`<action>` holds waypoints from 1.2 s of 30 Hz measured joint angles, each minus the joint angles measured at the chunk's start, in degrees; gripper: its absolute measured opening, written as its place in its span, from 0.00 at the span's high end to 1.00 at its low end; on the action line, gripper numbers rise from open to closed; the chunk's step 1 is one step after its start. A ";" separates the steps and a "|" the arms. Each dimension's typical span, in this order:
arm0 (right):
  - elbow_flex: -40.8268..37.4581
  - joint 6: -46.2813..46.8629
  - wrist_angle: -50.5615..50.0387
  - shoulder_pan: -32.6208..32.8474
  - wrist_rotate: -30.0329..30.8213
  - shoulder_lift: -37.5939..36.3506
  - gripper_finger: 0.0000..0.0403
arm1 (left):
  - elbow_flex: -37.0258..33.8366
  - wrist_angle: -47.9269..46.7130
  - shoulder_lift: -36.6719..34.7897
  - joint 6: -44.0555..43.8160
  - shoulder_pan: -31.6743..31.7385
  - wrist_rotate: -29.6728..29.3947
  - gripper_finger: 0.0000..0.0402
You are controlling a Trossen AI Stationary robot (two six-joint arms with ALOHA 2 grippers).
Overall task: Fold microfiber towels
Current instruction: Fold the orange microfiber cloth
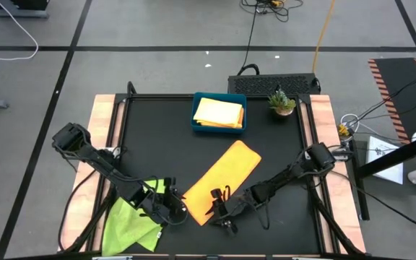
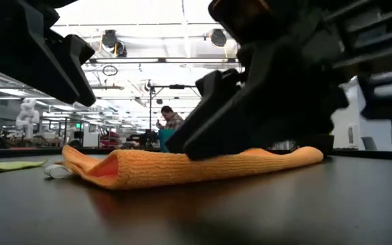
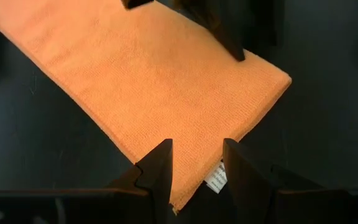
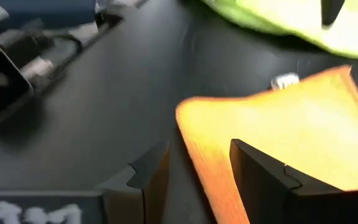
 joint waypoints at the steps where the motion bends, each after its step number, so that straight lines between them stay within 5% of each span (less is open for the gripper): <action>1: 0.00 -0.02 0.04 -0.04 -0.07 0.43 0.60 | 0.00 0.07 0.00 0.07 0.00 -0.01 0.64; 12: 0.00 1.35 3.67 -0.15 3.50 4.38 0.65 | -0.02 0.73 0.00 0.04 0.17 -0.56 0.64; 21: -0.25 2.46 2.27 -0.30 5.57 1.97 0.98 | -0.02 1.53 0.49 1.82 0.20 -0.59 0.64; 36: -13.17 10.64 4.39 -0.21 13.14 -13.27 1.00 | -0.09 4.46 1.76 6.29 -1.29 -3.35 0.64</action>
